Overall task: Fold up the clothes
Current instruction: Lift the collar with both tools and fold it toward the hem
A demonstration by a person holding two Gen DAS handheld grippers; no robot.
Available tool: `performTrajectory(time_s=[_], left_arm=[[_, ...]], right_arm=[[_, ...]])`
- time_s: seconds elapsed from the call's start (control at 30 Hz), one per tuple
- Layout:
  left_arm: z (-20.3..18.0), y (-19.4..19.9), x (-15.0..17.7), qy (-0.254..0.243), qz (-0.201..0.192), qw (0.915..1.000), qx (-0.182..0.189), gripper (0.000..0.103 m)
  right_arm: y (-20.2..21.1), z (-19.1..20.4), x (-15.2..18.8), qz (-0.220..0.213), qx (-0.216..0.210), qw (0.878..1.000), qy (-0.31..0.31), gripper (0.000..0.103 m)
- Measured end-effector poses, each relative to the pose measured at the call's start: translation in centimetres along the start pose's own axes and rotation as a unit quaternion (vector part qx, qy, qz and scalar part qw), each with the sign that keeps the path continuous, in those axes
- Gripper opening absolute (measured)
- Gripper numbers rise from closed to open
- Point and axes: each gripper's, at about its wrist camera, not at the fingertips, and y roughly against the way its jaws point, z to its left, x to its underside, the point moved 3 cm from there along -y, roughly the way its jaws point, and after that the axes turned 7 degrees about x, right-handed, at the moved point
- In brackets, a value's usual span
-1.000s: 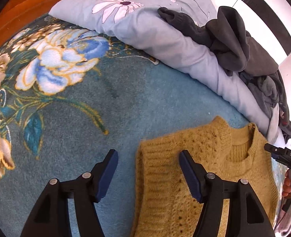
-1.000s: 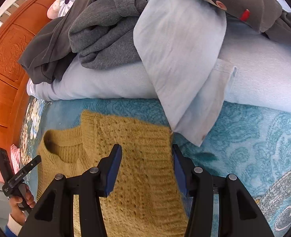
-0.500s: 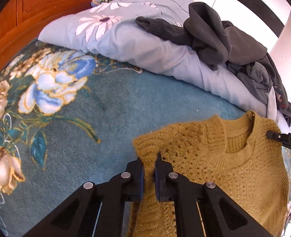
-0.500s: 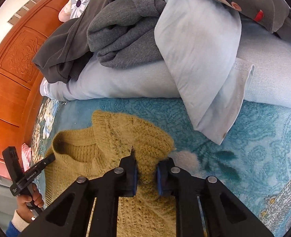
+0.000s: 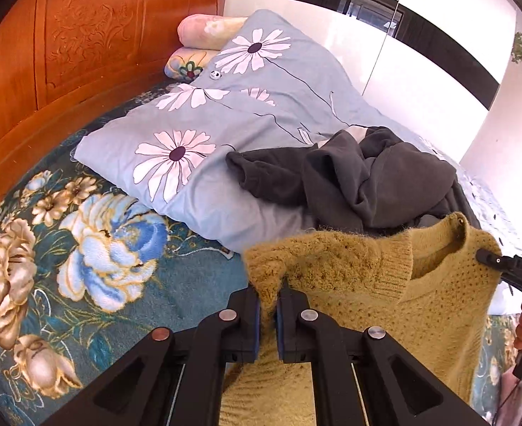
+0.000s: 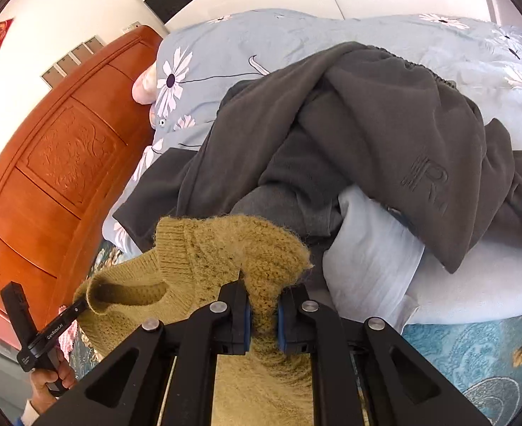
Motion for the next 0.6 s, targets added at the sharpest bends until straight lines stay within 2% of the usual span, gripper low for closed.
performTrajectory(time_s=[0.17, 0.3, 0.4, 0.5, 0.6], left_arm=[[-0.7, 4.8, 4.7, -0.007, -0.015, 0.9994, 0.029, 0.007], [-1.1, 9.3, 9.9, -0.007, -0.028, 0.9991, 0.032, 0.01], [-1.6, 11.7, 14.6, -0.003, -0.024, 0.9994, 0.026, 0.01], [-2.1, 12.6, 19.7, 0.008, -0.004, 0.9999, 0.01, 0.01], [-1.4, 12.6, 24.0, 0.058, 0.021, 0.9981, 0.0, 0.01]], right_arm=[[3.2, 1.0, 3.8, -0.018, -0.033, 0.998, 0.044, 0.011], [7.3, 0.3, 8.9, -0.031, -0.061, 0.996, 0.055, 0.012], [8.6, -0.9, 13.3, -0.012, -0.065, 0.996, 0.061, 0.012], [9.7, -2.1, 17.9, 0.012, -0.063, 0.996, 0.061, 0.014], [10.3, -3.4, 22.1, 0.038, -0.052, 0.996, 0.055, 0.018]])
